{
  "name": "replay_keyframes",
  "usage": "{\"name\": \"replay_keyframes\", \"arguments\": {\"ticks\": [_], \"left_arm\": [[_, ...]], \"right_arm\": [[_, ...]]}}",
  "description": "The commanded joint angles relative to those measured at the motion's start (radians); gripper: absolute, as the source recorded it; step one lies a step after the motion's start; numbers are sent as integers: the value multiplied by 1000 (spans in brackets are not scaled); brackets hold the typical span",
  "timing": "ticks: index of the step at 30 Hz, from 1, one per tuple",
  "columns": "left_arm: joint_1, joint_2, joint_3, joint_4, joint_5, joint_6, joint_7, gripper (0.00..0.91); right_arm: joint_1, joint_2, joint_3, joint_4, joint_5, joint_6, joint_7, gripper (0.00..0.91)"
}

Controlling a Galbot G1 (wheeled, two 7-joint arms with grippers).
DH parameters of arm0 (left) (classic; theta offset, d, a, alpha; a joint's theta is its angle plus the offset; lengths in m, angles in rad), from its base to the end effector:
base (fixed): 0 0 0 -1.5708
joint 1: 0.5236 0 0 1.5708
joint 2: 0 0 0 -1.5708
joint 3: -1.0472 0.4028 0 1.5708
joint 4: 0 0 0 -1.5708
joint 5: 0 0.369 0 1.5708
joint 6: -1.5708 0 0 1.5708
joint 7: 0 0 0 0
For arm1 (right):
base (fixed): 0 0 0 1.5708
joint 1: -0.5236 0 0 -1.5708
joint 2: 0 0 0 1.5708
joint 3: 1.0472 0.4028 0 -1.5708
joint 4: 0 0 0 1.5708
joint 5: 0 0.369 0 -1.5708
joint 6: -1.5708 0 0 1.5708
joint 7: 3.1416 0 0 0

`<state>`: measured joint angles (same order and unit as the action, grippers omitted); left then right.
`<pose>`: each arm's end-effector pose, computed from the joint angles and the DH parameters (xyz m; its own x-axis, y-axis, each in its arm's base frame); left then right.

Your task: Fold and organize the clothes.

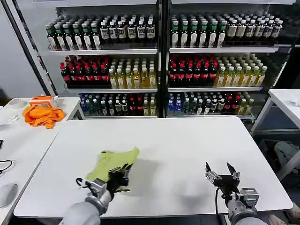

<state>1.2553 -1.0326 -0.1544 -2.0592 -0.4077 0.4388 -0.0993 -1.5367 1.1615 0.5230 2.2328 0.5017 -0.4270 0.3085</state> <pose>0.2441 0.0167 -0.3147 -0.8442 0.3932 0.3643 0.4338 0.9004 0.0336 0.1809 -0.0699 -0.2794 -0.9474 0.0119 0.3198 0.0272 0.9987 0.0434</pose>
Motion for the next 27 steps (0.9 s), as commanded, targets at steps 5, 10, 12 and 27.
{"name": "replay_keyframes", "arguments": {"ticks": [5, 10, 12, 27], "left_arm": [[-54, -132, 88, 45, -139, -195, -104, 907], [6, -125, 2, -17, -135, -248, -131, 907], [42, -129, -46, -24, -86, -273, -130, 907], [233, -188, -243, -83, -67, -328, -124, 907]], "right_arm": [[166, 5, -155, -101, 44, 7, 25, 907], [312, 12, -325, -203, 122, 41, 61, 907], [372, 35, -398, -270, 183, 59, 87, 907], [487, 125, -645, -417, 387, 107, 170, 907]]}}
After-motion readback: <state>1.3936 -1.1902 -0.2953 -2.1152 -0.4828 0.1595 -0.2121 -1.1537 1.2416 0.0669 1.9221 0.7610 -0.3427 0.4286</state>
